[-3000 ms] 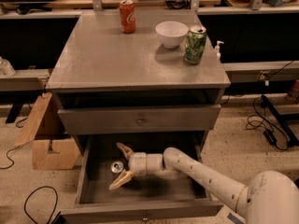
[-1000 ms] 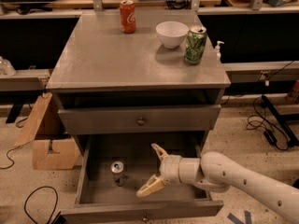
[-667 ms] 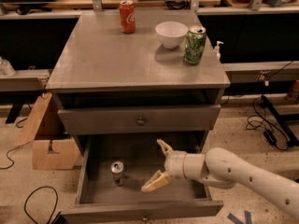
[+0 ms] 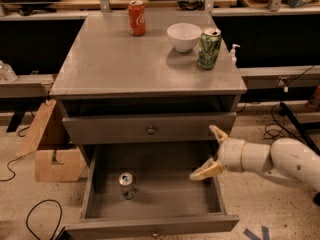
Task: Place redbull can into middle drawer
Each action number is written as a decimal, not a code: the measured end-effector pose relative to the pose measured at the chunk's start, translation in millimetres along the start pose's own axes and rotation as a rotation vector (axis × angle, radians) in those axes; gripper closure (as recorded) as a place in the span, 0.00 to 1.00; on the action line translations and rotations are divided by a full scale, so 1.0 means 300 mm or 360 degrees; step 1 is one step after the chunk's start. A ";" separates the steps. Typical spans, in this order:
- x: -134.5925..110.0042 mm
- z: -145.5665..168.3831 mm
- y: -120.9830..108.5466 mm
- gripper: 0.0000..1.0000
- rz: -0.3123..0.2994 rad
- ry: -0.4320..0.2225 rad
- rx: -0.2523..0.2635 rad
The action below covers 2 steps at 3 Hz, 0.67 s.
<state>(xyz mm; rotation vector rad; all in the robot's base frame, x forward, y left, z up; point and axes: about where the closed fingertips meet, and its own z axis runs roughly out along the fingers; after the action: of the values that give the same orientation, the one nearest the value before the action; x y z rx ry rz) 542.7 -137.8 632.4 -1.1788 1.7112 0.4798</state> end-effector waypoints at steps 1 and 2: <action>-0.063 -0.206 -0.182 0.00 -0.0084 -0.0010 0.0087; -0.189 -0.400 -0.288 0.00 -0.0217 -0.0002 0.0190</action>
Offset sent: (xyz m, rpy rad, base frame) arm 0.0108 -0.1551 0.2390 -0.1849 -0.3216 -0.0840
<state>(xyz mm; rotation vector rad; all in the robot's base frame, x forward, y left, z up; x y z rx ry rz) 562.9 -238.7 752.7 -1.1982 1.6230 0.2911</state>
